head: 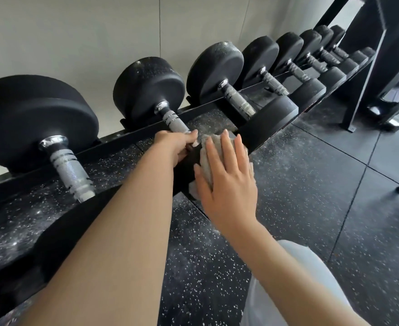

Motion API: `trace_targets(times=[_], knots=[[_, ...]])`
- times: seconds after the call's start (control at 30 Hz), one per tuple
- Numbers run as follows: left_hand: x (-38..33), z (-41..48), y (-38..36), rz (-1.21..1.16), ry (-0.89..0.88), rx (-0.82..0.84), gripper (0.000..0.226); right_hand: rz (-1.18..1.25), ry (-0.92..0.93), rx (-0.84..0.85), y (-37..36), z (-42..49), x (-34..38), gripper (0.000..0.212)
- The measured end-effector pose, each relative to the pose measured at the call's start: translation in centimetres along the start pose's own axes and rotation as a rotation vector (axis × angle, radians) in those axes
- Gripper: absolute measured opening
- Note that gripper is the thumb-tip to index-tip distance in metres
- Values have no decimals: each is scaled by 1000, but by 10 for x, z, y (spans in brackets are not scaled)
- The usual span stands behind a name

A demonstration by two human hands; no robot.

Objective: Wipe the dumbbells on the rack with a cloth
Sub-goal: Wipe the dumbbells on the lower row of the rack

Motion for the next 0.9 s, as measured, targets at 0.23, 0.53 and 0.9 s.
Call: trace_targets(times=[0.23, 0.53, 0.9], knots=[[0, -5, -2, -24, -26, -28, 36, 233, -140, 213, 6, 48, -16, 41], [1, -3, -2, -35, -34, -54, 21, 85, -61, 12, 8, 26, 2, 46], [10, 8, -3, 33, -173, -216, 40, 1072, -767, 719, -54, 87, -83, 32]])
Point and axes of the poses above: each hand's wrist, its own z-axis towards the middle knuckle, its own y-axis out of the back of the hand, x = y × z, the point moved 3 cm from there along z, towards the middle knuckle, and after that the axes turned 14 degrees about -z, right-handed, at the moved point
